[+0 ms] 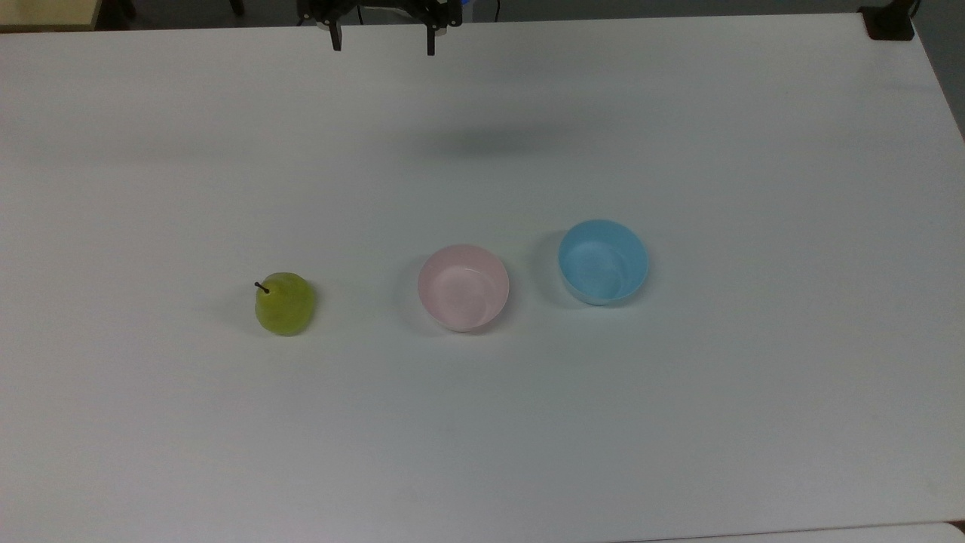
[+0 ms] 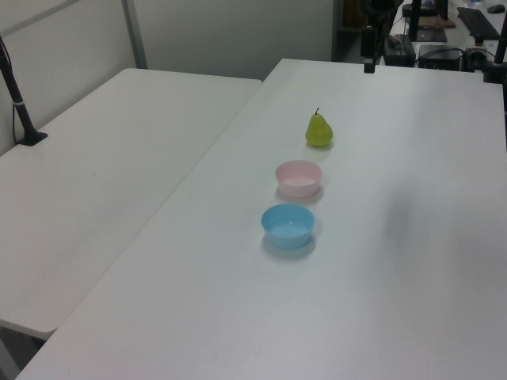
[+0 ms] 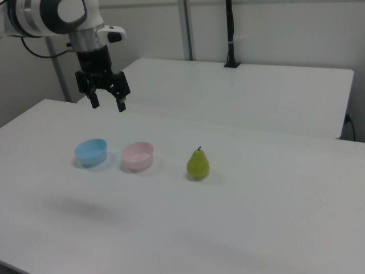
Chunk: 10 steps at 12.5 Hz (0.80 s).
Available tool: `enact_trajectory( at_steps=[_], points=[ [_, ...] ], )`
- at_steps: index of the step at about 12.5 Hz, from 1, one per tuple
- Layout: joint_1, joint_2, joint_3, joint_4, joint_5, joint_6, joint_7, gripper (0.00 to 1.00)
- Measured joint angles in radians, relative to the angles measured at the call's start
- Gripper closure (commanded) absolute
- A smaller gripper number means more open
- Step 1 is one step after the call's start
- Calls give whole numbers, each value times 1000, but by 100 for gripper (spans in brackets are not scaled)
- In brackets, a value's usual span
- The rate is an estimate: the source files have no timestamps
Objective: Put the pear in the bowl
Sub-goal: 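Move the open gripper over the green pear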
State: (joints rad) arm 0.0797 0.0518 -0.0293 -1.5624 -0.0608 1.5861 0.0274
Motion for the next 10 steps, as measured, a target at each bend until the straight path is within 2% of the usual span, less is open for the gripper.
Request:
enact_trajectory(
  at_steps=[5, 10],
  points=[
    [-15, 0, -2, 1, 0, 0, 0, 0],
    [-71, 2, -4, 6, 0, 2, -53, 0]
  ],
)
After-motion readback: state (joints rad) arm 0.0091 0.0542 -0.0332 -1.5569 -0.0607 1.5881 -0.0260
